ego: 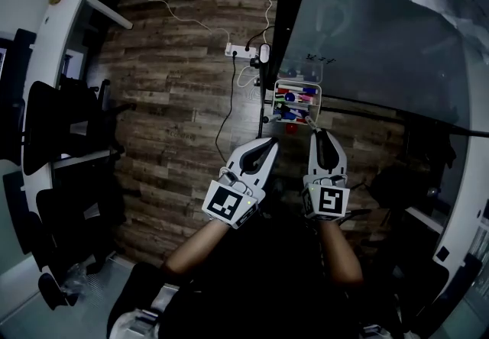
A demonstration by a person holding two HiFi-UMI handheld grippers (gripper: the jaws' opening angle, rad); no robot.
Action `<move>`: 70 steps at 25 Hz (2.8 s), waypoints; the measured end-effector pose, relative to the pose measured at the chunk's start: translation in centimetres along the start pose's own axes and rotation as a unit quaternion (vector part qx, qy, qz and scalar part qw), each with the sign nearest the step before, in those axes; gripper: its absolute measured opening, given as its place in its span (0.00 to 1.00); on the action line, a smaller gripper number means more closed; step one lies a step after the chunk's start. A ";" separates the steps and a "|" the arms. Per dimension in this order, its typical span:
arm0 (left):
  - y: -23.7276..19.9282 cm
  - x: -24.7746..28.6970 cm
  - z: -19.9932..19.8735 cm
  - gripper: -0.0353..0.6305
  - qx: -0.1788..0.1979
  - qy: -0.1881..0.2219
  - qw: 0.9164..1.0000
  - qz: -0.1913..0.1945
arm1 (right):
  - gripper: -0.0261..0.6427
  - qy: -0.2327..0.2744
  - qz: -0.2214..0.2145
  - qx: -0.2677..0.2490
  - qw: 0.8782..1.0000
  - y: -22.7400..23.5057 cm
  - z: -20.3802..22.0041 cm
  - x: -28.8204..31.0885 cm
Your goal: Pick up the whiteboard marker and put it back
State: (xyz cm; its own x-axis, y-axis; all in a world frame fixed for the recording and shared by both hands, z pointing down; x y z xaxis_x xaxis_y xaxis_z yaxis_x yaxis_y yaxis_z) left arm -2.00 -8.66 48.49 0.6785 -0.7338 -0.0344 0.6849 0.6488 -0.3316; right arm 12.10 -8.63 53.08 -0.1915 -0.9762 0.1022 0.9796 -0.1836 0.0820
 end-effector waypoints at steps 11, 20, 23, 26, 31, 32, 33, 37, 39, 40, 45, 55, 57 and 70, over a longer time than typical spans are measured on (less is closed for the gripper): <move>1.0 -1.3 -0.9 0.06 0.013 0.015 1.000 -0.004 | 0.16 0.017 0.008 -0.013 1.000 -0.4 -2.3 -1.2; 2.2 -2.1 -2.0 0.06 0.020 0.035 0.999 -0.007 | 0.16 0.049 -0.003 -0.003 0.999 -0.9 -3.9 -3.2; 2.6 -2.3 -2.5 0.06 0.026 0.042 0.999 -0.006 | 0.16 0.055 0.000 -0.001 0.998 -0.9 -4.2 -3.9; 3.4 -2.7 -2.9 0.06 0.030 0.053 0.998 0.003 | 0.16 0.058 -0.001 -0.003 0.998 -1.2 -4.6 -4.8; 4.1 -3.4 -3.3 0.06 0.033 0.066 0.997 0.007 | 0.16 0.070 -0.009 -0.005 0.997 -1.7 -5.0 -6.1; 4.3 -3.6 -3.4 0.06 0.033 0.066 0.997 0.009 | 0.16 0.073 -0.008 -0.005 0.997 -1.8 -5.1 -6.5; 4.6 -3.7 -3.5 0.06 0.034 0.067 0.997 0.011 | 0.16 0.075 -0.008 -0.006 0.997 -1.9 -5.2 -6.9; 5.6 -4.1 -4.1 0.06 0.040 0.075 0.996 0.019 | 0.16 0.079 -0.007 -0.007 0.997 -2.2 -5.9 -8.6; 6.0 -4.2 -4.2 0.06 0.042 0.078 0.996 0.020 | 0.16 0.075 -0.006 -0.011 0.997 -2.3 -6.2 -9.4; 6.1 -4.3 -4.1 0.06 0.044 0.078 0.996 0.019 | 0.16 0.074 -0.008 -0.013 0.997 -2.4 -6.3 -9.8; 7.1 -4.5 -3.8 0.06 0.045 0.075 0.996 0.021 | 0.16 0.070 -0.009 -0.011 0.997 -2.4 -6.4 -11.1; 7.8 -5.1 -3.3 0.06 0.041 0.074 0.996 0.020 | 0.16 0.077 -0.013 -0.008 0.997 -2.6 -6.5 -12.3; 8.0 -5.2 -3.2 0.06 0.041 0.071 0.996 0.020 | 0.16 0.079 -0.016 -0.008 0.997 -2.7 -6.5 -12.5; 8.1 -6.1 -3.5 0.06 0.048 0.073 0.996 0.026 | 0.15 0.068 -0.010 -0.011 0.998 -3.3 -6.2 -12.9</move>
State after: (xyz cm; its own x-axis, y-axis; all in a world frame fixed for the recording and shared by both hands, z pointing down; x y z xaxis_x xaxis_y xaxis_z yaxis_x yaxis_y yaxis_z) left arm -1.53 0.35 42.66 0.6735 -0.7149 -0.1882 0.6763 0.6986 -0.2335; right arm 11.69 3.84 45.33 -0.2030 -0.9785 -0.0357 0.9768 -0.2049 0.0617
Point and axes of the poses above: the fingertips, and each gripper's own axes: x forward along the fingers, y to its right, z out of its underside, the point moved 4 cm from there along -x, backward along the fingers, and after that the axes turned 11 degrees about y, right-handed, at the moved point
